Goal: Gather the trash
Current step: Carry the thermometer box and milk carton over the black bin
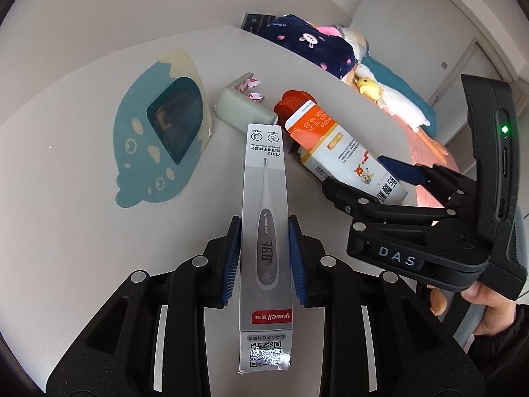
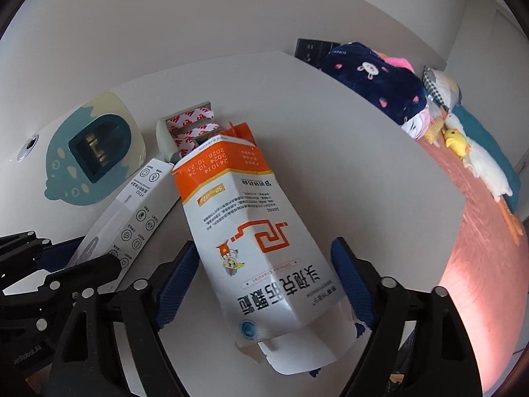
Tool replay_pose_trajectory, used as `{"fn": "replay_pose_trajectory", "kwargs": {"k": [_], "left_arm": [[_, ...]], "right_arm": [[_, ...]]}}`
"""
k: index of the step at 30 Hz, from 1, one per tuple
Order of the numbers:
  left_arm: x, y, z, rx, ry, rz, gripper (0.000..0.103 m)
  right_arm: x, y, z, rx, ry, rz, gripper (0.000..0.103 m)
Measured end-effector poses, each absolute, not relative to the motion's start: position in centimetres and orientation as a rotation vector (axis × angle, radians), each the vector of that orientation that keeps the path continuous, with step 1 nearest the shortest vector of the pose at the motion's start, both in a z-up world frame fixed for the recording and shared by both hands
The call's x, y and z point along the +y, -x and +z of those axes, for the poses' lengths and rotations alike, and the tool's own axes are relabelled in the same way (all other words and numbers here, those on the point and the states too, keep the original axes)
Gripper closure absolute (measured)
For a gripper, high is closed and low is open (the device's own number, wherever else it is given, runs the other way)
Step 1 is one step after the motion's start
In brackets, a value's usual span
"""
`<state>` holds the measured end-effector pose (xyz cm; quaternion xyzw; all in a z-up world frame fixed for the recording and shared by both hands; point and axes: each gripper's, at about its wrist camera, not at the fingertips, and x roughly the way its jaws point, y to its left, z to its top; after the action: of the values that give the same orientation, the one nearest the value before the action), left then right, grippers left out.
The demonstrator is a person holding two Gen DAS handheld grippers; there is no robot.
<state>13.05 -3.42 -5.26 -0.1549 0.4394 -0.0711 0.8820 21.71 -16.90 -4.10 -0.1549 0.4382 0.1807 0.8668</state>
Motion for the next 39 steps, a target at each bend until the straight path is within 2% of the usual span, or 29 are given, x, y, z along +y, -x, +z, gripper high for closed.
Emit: {"fn": "replay_pose_trajectory", "kwargs": {"k": [4, 8, 24, 39], "left_arm": [[-3.2, -13.2, -5.3, 0.913, 0.33, -0.152, 0.076], [-3.2, -13.2, -5.4, 0.913, 0.323, -0.151, 0.076], [-3.3, -12.5, -3.7, 0.869, 0.362, -0.208, 0.077], [-8.2, -8.3, 0.1, 0.829, 0.233, -0.28, 0.076]], "right_arm": [[-17.5, -21.5, -3.9, 0.928, 0.269, 0.368, 0.04], [-19.4, -20.7, -2.8, 0.888, 0.156, 0.359, 0.044], [-23.6, -15.3, 1.5, 0.771, -0.049, 0.362, 0.044], [-27.9, -9.2, 3.8, 0.685, -0.144, 0.331, 0.042]]}}
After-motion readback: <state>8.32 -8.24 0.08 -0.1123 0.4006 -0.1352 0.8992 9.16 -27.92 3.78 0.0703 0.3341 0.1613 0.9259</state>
